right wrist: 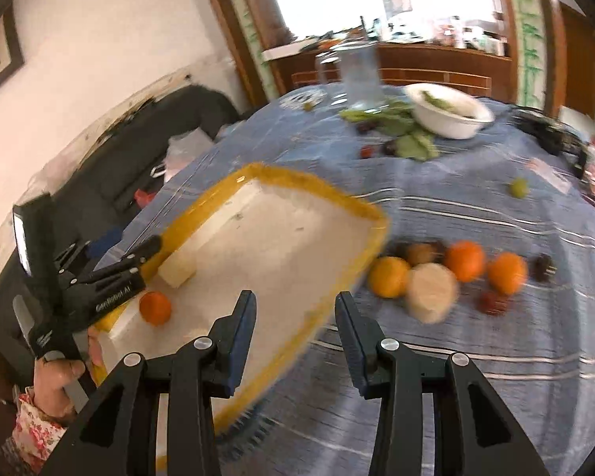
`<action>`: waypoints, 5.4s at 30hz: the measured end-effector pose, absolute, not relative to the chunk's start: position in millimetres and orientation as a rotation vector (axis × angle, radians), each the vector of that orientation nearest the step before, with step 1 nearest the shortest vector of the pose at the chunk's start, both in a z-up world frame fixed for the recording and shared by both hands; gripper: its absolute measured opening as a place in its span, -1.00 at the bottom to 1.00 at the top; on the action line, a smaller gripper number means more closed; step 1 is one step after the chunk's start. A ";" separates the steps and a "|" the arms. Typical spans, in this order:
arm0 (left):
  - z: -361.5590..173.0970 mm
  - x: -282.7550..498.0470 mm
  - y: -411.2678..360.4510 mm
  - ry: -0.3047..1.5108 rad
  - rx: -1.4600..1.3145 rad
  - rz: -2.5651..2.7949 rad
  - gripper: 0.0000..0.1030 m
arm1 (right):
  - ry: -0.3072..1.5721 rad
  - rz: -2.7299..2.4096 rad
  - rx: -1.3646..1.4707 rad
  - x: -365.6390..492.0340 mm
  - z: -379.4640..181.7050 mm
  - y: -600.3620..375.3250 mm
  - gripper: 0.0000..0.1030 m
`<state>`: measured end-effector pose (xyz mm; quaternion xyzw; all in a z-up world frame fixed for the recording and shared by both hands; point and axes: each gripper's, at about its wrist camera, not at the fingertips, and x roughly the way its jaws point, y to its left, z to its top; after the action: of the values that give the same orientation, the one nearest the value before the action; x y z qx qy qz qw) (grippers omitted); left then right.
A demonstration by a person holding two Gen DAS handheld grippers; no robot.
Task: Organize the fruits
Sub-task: 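Move both grippers back over the row of fruits, then grasp the large orange with the right gripper while the left gripper grasps the round beige slice, then carry the orange and slice into the tray and open both grippers, then move both grippers back over the remaining fruits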
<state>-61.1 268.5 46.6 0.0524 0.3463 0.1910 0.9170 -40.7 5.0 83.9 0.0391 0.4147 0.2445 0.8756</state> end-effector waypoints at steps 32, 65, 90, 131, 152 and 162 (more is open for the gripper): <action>110.1 -86.4 209.0 0.658 -0.156 0.162 0.60 | 0.903 0.343 0.293 23.5 62.5 -140.7 0.04; 29.0 -29.6 25.7 0.832 0.263 -0.280 -0.26 | 0.944 0.374 0.253 48.1 31.6 -132.1 -0.33; 71.0 -65.5 99.6 0.784 -0.030 -0.150 -0.27 | 0.870 0.421 0.297 34.5 44.5 -134.9 -0.31; 48.7 -116.5 295.6 0.767 -0.380 0.184 0.13 | 0.923 0.675 -0.052 23.2 53.2 162.4 0.09; 87.1 -127.4 178.0 0.703 -0.004 0.163 0.39 | 0.839 0.497 0.054 -15.7 85.4 -3.4 0.23; 86.2 -117.6 131.1 0.734 0.075 0.113 0.40 | 0.818 0.396 0.095 -23.3 83.4 -82.9 0.23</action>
<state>-117.6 131.1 86.2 0.0366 0.3587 0.0550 0.9311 -23.3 -82.9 83.4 0.0458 0.3948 0.1913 0.8975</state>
